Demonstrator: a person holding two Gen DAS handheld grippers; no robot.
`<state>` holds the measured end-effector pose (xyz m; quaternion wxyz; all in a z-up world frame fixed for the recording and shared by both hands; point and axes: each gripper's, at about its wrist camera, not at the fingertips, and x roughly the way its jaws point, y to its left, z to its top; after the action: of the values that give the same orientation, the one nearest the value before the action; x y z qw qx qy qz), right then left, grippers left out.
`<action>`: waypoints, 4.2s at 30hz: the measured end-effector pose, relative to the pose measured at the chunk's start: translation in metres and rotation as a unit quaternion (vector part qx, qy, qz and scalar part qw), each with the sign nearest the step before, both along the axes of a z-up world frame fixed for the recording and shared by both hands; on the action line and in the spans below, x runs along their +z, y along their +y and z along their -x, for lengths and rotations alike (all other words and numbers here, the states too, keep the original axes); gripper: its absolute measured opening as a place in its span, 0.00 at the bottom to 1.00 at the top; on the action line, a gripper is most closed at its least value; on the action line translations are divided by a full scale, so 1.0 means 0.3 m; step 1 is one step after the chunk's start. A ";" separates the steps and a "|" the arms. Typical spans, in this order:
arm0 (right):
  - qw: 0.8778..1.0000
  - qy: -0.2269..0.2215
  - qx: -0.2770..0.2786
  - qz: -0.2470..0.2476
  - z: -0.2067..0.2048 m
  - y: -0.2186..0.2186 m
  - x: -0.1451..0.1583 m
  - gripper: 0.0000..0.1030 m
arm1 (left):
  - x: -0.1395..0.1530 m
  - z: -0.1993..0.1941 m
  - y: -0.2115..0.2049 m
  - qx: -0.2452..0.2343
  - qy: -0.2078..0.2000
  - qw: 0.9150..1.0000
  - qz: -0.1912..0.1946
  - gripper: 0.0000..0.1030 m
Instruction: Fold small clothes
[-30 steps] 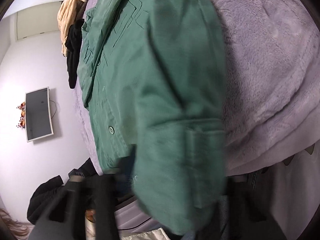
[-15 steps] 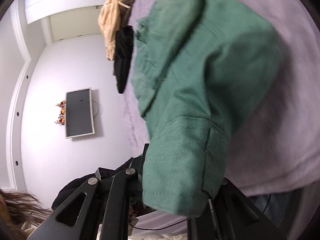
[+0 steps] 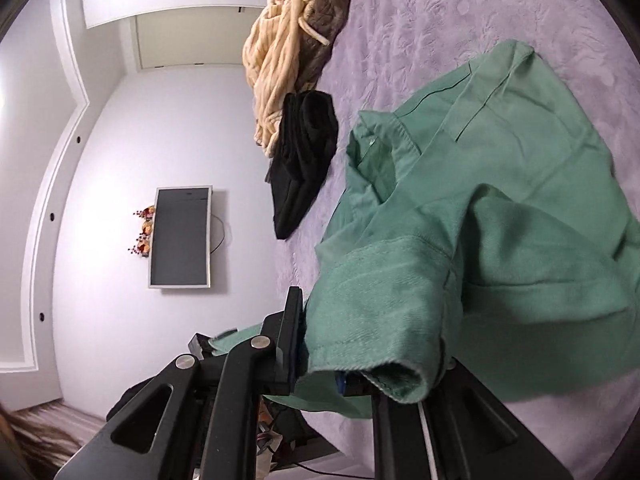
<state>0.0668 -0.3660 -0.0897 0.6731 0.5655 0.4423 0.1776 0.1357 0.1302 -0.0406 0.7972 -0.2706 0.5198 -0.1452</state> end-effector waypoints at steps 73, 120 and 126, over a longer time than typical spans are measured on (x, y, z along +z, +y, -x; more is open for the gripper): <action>0.911 0.115 0.038 0.394 -0.346 -0.174 -0.295 0.07 | -0.422 -0.516 -0.152 -0.058 0.019 0.954 -0.294 0.36; 0.896 0.081 0.026 0.436 -0.163 -0.088 -0.159 0.01 | -0.266 -0.278 -0.107 -0.023 -0.017 0.937 -0.348 0.68; 0.912 0.127 -0.014 0.389 -0.227 -0.209 -0.298 0.00 | -0.420 -0.397 -0.135 -0.003 0.025 0.939 -0.342 0.69</action>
<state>0.1348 -0.4288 -0.1790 0.7803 0.2831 0.5502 -0.0911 0.2546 0.0896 -0.1665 0.8276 0.0166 0.5592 0.0456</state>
